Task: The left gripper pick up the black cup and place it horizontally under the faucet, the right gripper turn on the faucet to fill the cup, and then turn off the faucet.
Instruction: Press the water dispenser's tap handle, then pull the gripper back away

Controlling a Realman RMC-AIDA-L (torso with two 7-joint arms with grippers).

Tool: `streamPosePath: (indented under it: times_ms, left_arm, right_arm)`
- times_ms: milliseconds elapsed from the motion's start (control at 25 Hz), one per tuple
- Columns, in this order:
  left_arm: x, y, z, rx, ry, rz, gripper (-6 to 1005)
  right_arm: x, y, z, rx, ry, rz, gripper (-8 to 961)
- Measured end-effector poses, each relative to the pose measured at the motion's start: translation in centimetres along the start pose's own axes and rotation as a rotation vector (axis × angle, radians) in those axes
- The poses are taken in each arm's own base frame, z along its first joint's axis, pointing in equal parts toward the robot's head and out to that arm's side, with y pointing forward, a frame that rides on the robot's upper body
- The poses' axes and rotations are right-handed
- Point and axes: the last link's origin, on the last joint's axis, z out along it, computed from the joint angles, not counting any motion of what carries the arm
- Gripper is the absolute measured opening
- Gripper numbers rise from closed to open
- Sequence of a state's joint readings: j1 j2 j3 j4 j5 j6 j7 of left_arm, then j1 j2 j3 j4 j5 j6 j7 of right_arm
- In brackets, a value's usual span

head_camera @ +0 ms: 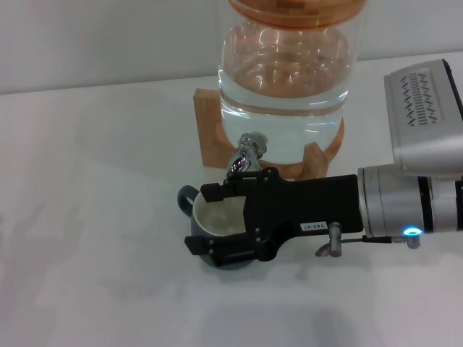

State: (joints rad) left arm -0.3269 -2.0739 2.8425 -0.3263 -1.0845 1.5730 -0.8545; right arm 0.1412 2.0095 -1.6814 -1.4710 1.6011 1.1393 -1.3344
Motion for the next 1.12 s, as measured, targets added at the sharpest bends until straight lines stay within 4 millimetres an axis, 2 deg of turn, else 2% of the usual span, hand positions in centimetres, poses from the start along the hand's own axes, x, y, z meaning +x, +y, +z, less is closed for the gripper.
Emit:
streamPosePath:
  times_ms: [320, 1120]
  left_arm:
    - [0.0, 0.0, 0.0, 0.002, -0.001, 0.002, 515]
    - [0.0, 0.0, 0.0, 0.001, -0.001, 0.002, 515]
  right_arm:
    - [0.2, -0.8, -0.5, 0.041, 0.0, 0.006, 797]
    - [0.5, -1.5, -1.5, 0.062, 0.018, 0.01, 798]
